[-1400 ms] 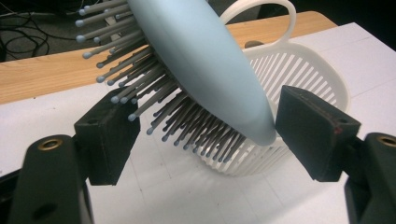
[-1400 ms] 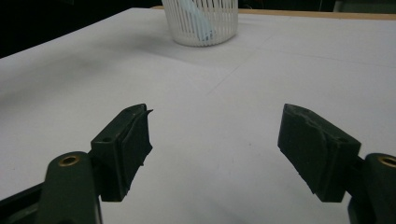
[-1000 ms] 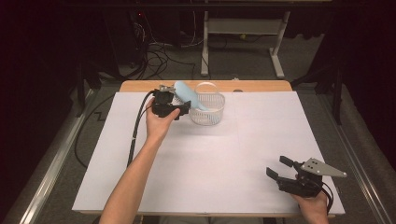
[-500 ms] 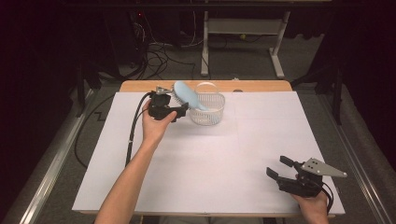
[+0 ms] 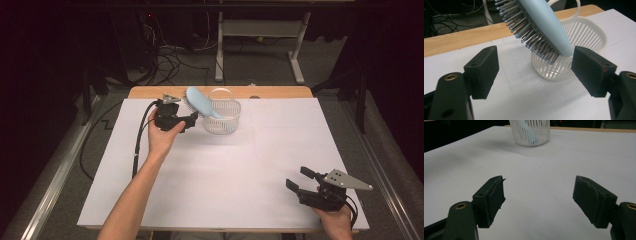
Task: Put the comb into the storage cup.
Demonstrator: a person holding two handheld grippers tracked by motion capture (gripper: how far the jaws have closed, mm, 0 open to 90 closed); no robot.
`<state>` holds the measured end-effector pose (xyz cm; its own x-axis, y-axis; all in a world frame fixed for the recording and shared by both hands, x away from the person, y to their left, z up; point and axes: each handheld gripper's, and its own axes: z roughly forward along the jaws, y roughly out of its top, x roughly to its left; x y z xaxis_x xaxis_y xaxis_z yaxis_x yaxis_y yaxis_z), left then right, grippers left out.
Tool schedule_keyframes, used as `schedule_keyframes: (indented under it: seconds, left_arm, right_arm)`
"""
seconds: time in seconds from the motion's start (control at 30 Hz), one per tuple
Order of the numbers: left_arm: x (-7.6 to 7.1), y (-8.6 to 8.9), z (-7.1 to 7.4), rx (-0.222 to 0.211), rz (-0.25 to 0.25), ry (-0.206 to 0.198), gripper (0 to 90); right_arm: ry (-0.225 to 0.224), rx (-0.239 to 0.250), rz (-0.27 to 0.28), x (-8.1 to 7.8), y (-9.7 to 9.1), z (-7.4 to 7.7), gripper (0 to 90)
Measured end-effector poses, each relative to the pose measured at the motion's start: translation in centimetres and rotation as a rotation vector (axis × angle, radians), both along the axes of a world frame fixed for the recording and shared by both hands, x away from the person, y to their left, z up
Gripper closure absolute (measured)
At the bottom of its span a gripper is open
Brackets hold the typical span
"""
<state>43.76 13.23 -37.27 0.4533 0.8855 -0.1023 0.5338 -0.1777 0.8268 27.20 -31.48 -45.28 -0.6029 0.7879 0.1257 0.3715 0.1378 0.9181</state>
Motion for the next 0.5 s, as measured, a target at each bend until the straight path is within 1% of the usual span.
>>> schedule_keyframes:
  seconds: [0.5]
  left_arm:
    - [-0.77, 0.29, 0.51, 0.000, -0.016, -0.021, 23.1]
  right_arm:
    - [-0.004, 0.003, -0.004, 0.00, -0.08, 0.02, 25.5]
